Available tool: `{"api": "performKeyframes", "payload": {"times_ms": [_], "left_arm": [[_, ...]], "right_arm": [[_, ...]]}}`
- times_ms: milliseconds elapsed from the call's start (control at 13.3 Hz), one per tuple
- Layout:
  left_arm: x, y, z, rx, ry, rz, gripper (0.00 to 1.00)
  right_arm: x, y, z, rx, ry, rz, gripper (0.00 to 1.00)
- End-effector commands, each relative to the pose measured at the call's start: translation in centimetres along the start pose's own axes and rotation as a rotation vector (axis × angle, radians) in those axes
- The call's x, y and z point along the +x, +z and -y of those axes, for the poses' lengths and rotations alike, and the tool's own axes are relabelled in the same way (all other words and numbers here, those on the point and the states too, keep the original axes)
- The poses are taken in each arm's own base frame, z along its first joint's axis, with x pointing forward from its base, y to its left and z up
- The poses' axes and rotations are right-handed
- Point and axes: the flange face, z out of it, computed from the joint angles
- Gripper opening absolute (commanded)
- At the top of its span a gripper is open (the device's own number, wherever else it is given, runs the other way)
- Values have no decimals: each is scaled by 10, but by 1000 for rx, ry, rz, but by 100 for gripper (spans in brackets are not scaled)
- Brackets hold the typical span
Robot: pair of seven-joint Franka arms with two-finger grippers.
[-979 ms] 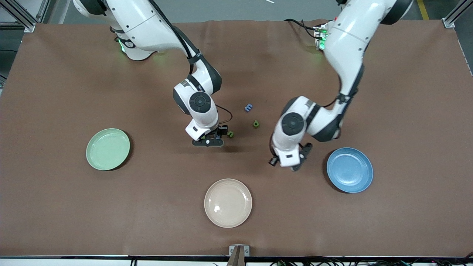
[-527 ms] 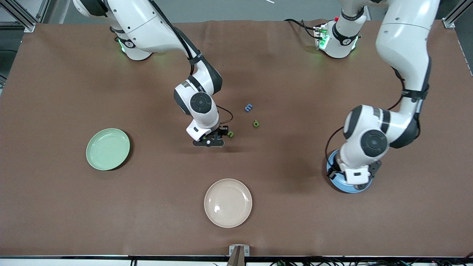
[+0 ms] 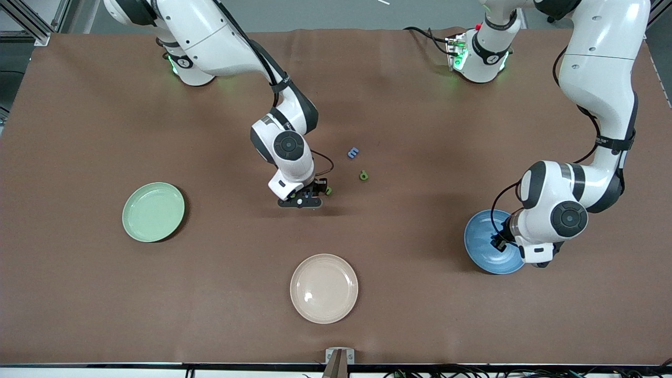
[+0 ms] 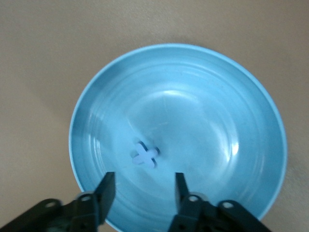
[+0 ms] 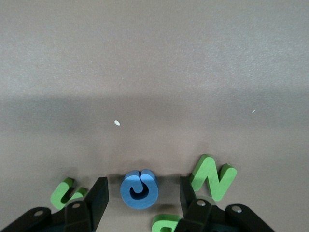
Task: Sort upper and lower case letters into plates
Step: 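Grasp the P with the left gripper while the right gripper grasps the C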
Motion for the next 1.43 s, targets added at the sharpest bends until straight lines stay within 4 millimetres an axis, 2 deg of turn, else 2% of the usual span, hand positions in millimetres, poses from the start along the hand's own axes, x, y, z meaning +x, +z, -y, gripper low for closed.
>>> {"api": "performKeyframes", "payload": {"times_ms": [0, 151, 301, 377, 452, 527, 678, 753, 979, 1130, 1205, 1356], "left_arm": [[-52, -35, -15, 19, 55, 14, 100], [-109, -53, -38, 3, 149, 44, 100], [-168, -54, -62, -18, 203, 67, 97], [-195, -49, -71, -25, 229, 69, 90], [-227, -39, -76, -41, 250, 63, 88], [-252, -31, -81, -65, 227, 55, 88], [-323, -14, -98, -117, 229, 52, 88], [-347, -5, -103, -128, 233, 57, 88], [-380, 25, -102, -104, 247, 73, 86], [-385, 39, -90, -83, 253, 76, 84], [-388, 45, -85, -73, 258, 78, 83], [-403, 50, -84, -63, 257, 80, 80]], "right_arm": [[-1, 3, 5, 11, 14, 2, 66], [-1, 3, 6, 11, 13, 2, 66], [-1, 3, 6, 11, 7, 1, 59], [-1, 3, 6, 11, 5, 1, 55], [-1, 3, 7, 12, 5, 0, 51], [-1, 3, 6, 11, 2, 1, 46], [-2, 4, 6, 10, 2, 2, 36], [-2, 4, 6, 10, 2, 2, 31], [-5, 1, 11, 11, -8, -1, 23], [-3, -8, 9, 10, -15, -3, 20], [-2, -25, 6, 3, -14, 3, 20], [-1, -71, -3, -32, -12, 31, 20]]}}
